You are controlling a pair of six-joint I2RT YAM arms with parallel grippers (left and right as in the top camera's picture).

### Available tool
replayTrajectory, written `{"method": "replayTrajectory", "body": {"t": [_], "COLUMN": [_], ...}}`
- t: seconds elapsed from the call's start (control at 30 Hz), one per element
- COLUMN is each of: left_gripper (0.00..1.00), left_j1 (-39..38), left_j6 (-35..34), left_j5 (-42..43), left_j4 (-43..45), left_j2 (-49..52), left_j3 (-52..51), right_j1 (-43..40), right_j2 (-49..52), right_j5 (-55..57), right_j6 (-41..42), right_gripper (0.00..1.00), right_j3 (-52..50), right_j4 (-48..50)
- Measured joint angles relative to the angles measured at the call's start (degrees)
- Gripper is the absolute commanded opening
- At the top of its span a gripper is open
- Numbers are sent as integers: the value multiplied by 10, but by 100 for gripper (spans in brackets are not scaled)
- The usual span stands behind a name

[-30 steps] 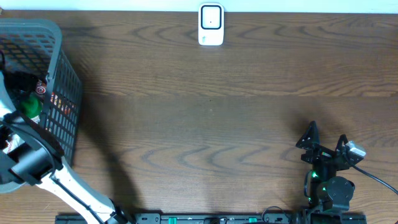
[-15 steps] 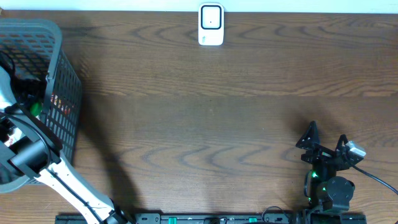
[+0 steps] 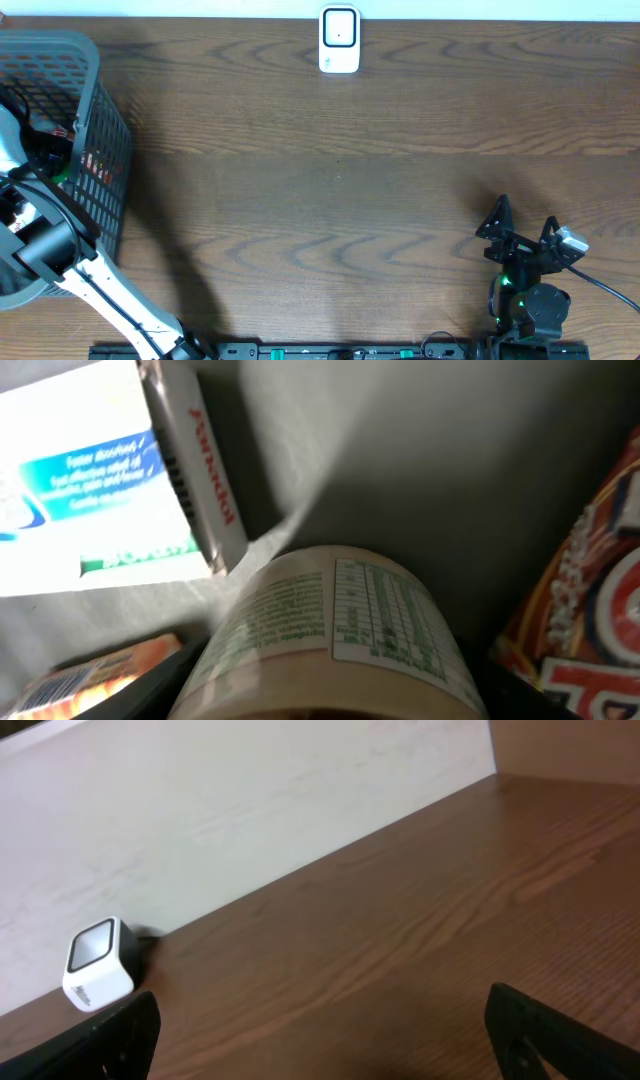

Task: Scan the item barcode
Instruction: 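Lift the jar out and carry it toward the white scanner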

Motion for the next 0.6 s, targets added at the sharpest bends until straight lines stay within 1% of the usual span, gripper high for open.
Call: {"method": "replayTrajectory", "body": {"t": [0.23, 0.33, 0.47, 0.6], "left_gripper": [61, 61, 61, 61], "left_j1": [0, 0, 0, 0], "left_j6": [7, 15, 21, 21], "left_j5": [0, 7, 16, 59], "left_j4": [-33, -38, -41, -40], "left_j2": [-6, -33, -122, -245], "left_j3": [16, 27, 34, 48], "right_j1": [0, 0, 0, 0], "right_j2": [0, 0, 0, 0], "right_j5": [0, 0, 0, 0], "right_j6": [0, 0, 0, 0], "right_gripper": [99, 99, 99, 99], "right_j3": [0, 0, 0, 0], "right_j4": [0, 0, 0, 0]}}
